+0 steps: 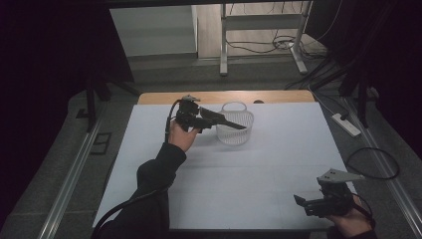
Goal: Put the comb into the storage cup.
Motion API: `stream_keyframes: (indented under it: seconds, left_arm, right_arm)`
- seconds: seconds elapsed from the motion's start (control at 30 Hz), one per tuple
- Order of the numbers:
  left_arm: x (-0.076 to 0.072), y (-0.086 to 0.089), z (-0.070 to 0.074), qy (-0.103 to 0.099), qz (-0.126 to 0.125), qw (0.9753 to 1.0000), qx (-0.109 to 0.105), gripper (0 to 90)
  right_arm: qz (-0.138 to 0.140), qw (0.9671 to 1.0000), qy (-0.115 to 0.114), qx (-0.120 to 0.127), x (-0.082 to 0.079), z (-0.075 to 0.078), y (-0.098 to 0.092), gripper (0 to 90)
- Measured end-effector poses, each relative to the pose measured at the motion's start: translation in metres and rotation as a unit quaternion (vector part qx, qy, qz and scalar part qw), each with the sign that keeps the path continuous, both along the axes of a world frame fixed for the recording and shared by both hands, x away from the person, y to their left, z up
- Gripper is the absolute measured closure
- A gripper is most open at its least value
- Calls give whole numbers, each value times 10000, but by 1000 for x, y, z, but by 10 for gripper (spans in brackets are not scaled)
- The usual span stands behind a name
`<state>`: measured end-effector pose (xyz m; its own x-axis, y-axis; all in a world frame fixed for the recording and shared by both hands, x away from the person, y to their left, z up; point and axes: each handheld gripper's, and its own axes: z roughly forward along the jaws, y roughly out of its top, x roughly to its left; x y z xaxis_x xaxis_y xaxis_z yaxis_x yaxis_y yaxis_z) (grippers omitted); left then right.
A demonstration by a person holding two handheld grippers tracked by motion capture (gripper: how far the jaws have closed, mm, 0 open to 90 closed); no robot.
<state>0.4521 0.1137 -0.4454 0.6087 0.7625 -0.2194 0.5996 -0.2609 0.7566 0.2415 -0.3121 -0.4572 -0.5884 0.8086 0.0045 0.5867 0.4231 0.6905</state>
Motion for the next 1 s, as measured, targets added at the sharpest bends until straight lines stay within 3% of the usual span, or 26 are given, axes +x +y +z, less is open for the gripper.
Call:
stream_keyframes:
  seconds: [0.3,0.77,1.0]
  left_arm:
    - [-7,3,-2,-187,-75,9997,143,32]
    - [-19,13,2,-361,-137,9992,65,0]
    - [-27,17,3,-449,-149,9987,170,0]
  right_arm:
    - [-12,10000,-24,2,-1,0,0,0]
    - [2,10000,-26,-5,-1,0,0,0]
    - [0,10000,-30,-13,-1,0,0,0]
